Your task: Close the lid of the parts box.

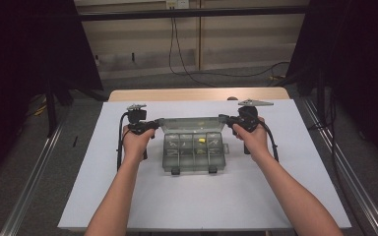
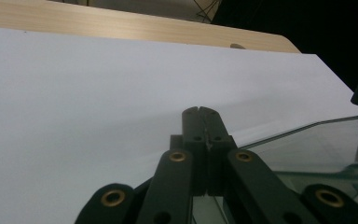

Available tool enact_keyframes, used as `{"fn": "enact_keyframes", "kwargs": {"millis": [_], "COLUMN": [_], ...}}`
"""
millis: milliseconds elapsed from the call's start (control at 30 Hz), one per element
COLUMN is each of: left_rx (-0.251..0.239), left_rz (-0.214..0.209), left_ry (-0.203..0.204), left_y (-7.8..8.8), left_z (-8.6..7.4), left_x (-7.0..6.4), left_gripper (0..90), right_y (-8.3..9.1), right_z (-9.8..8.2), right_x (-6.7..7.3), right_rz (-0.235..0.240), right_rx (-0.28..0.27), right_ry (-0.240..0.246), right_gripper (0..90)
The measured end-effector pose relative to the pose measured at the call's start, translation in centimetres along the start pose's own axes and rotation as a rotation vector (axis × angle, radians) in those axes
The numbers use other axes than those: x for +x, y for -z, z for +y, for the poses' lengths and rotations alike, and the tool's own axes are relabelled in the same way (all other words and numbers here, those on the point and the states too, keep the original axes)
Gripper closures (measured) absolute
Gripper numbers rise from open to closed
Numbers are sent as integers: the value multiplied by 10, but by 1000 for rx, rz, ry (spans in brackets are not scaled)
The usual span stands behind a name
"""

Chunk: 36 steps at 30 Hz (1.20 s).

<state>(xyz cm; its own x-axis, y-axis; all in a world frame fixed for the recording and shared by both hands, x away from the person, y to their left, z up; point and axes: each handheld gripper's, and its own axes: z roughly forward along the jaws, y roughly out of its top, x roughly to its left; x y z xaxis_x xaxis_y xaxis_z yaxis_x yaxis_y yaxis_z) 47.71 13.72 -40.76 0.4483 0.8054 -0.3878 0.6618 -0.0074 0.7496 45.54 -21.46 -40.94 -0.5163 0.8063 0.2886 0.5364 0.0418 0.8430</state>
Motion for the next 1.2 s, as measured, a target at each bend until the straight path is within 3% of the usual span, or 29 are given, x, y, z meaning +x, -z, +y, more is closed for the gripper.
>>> {"fn": "enact_keyframes", "kwargs": {"millis": [867,1200], "left_rx": [30,37], "left_rz": [-33,-46], "left_ry": [-49,-77], "left_y": [16,22], "left_z": [-14,-29], "left_x": [-2,-4], "left_gripper": [896,892], "right_y": [21,28], "right_z": [-14,-30], "right_x": [3,15], "right_rz": [43,63], "right_rx": [18,40], "right_ry": [37,101], "right_gripper": [898,896]}}
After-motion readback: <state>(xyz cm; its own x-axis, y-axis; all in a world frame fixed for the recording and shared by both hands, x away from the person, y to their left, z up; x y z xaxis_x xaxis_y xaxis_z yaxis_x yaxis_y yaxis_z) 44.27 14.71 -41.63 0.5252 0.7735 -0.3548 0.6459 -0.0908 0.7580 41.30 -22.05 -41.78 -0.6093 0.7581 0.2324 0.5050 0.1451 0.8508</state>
